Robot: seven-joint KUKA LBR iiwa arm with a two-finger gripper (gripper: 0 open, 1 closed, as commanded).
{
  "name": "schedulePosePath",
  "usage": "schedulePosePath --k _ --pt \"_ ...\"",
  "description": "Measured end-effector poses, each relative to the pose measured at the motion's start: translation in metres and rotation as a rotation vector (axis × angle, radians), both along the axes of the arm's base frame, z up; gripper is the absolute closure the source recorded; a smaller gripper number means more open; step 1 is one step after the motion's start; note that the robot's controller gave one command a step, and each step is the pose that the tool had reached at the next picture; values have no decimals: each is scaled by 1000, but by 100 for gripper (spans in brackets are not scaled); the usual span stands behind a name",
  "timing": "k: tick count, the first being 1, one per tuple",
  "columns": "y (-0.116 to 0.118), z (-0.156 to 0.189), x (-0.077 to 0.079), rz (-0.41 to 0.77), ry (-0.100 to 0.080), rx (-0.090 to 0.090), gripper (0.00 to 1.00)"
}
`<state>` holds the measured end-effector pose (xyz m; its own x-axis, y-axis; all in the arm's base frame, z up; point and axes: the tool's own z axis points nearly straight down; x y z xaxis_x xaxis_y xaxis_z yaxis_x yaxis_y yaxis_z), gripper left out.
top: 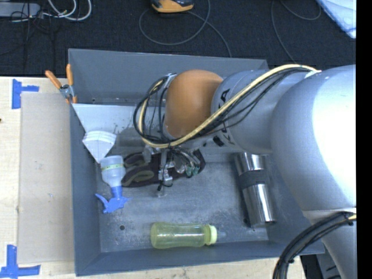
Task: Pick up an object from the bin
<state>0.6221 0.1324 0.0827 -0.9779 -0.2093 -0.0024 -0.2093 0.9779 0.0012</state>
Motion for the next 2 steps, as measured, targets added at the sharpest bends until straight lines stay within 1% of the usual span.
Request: schedulePosePath --k 1,2 --pt "12 -6 -8 113 -3 -2 0" --pt "28 -2 -27 705 -5 0 100"
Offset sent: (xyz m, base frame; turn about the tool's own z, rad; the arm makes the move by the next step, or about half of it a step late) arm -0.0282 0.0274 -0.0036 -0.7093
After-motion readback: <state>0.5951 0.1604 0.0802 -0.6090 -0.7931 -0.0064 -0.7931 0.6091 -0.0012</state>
